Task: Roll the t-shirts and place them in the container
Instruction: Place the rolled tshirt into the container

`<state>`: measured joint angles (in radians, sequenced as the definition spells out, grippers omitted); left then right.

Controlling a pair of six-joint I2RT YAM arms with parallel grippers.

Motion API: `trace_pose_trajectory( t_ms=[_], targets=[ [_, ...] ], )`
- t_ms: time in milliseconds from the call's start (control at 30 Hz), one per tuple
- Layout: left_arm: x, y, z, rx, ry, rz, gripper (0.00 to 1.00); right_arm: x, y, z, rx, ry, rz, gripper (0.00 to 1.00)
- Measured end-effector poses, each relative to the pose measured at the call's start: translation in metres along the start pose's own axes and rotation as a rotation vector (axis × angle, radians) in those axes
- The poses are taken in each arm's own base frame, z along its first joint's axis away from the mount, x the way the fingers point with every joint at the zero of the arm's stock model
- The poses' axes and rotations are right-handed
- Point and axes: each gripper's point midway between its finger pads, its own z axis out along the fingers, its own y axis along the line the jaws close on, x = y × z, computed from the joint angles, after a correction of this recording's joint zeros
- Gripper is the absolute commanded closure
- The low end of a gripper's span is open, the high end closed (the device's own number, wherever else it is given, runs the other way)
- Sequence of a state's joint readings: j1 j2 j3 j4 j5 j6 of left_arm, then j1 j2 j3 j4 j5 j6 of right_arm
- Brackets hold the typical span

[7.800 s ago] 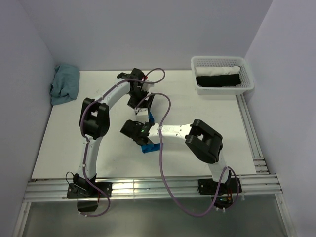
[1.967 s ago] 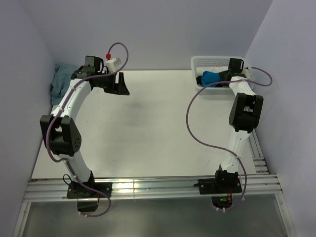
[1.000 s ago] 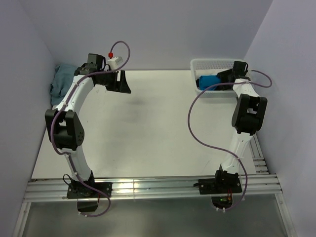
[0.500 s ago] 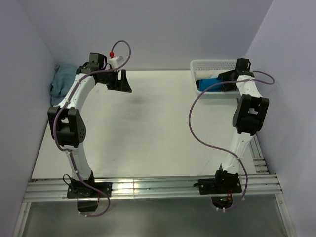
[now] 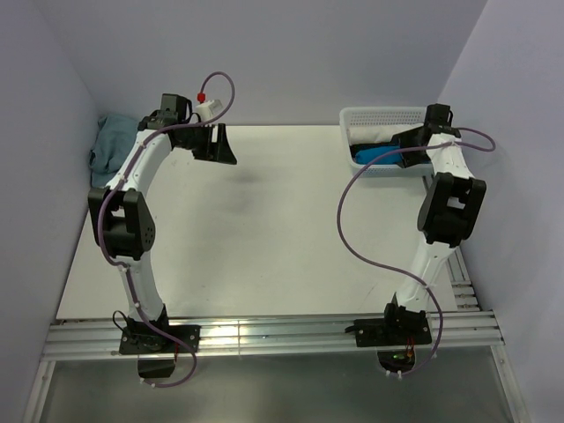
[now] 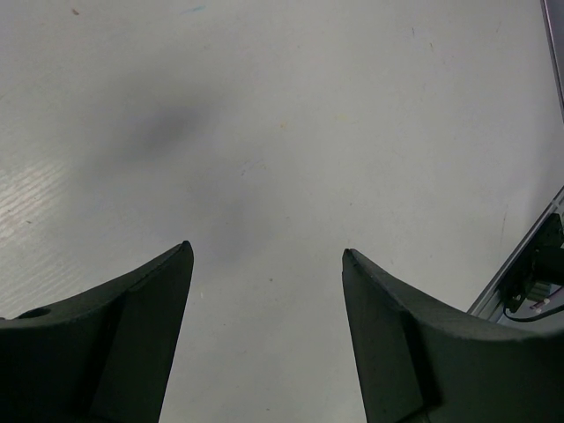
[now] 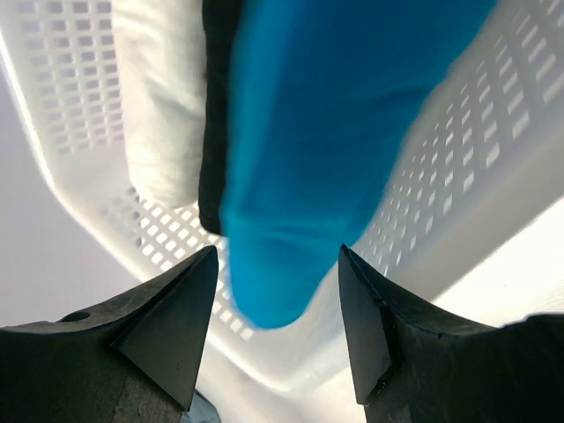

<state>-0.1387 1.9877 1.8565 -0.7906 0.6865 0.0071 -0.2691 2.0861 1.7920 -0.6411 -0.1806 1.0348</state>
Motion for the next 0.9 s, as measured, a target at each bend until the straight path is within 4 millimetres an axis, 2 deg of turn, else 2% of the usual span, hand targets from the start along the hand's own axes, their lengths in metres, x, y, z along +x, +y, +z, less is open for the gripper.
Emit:
trace_pose_trajectory(
  t_ms=[300, 567, 733, 800, 900],
  targets=[
    [0.003, 0.004, 0.007, 0.008, 0.013, -0.012, 0.27, 0.006, 0.006, -0.034, -0.048, -0.003, -0.009, 0.37],
    [0.003, 0.004, 0.007, 0.01, 0.014, -0.012, 0.26, -0.001, 0.008, -0.029, -0.047, -0.024, -0.012, 0.38],
    [0.002, 0.005, 0.008, 0.008, 0.005, -0.005, 0.24, -0.003, 0.014, -0.028, -0.097, -0.061, -0.073, 0.36],
    [0.002, 0.006, 0.008, 0.005, 0.001, -0.014, 0.24, -0.001, 0.015, -0.035, -0.105, -0.08, -0.111, 0.36],
    [-0.001, 0.007, 0.004, 0.0, -0.011, -0.032, 0.24, 0.016, 0.027, -0.06, -0.16, -0.115, -0.2, 0.34]
  ],
)
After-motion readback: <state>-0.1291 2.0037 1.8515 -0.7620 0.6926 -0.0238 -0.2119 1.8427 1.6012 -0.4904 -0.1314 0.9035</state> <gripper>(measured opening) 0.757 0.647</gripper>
